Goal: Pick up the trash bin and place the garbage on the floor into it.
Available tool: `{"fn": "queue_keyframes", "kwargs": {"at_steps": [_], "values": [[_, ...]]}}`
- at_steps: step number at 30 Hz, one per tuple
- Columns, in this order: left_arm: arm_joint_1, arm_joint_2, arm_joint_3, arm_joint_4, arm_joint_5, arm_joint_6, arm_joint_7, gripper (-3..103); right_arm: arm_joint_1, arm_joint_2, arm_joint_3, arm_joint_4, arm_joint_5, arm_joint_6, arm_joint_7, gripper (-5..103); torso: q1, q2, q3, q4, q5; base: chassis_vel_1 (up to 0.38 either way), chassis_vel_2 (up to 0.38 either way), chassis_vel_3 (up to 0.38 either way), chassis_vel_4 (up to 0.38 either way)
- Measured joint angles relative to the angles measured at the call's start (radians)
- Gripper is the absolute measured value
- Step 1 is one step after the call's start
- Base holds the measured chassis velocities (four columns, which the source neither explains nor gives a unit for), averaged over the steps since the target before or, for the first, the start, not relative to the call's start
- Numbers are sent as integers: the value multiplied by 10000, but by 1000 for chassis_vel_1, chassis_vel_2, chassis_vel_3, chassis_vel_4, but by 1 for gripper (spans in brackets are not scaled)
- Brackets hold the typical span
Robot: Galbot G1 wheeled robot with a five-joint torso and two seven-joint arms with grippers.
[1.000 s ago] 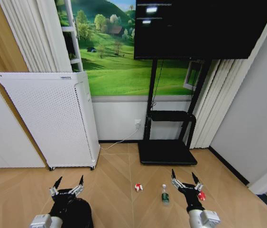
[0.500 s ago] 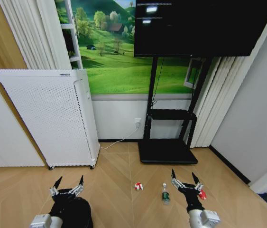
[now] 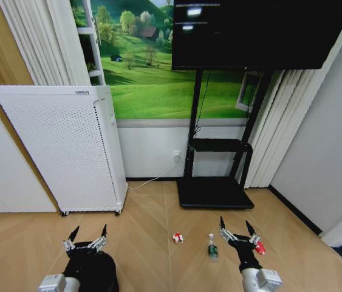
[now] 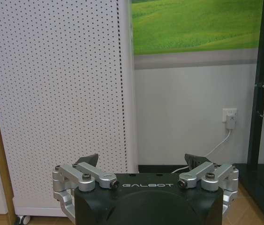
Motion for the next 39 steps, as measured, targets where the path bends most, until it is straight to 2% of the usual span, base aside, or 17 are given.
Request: {"fn": "queue_keyframes", "kwargs": {"at_steps": [21,27,32,34,39], "values": [[-5,-4,-21,-8,-15,0,-1,100,10,-2,18,-13,0,58,20,100,-184,-586,-400,0,0,0,0,0,0],[-28,3,-27,7,-21,0,-15,100,46,-18,14,-41,3,56,26,100,-254,-855,-600,0,0,0,0,0,0],[-58,3,-25,48,-58,-41,-61,100,70,-39,16,-62,25,44,31,100,-274,-945,-669,0,0,0,0,0,0],[-102,18,-5,95,-262,-78,-251,100,96,-62,28,-96,44,38,42,100,-280,-977,-695,0,0,0,0,0,0],[0,228,-230,81,-107,-32,-329,100,155,-89,85,-176,98,31,83,100,-281,-982,-700,0,-1,0,0,0,0]]}}
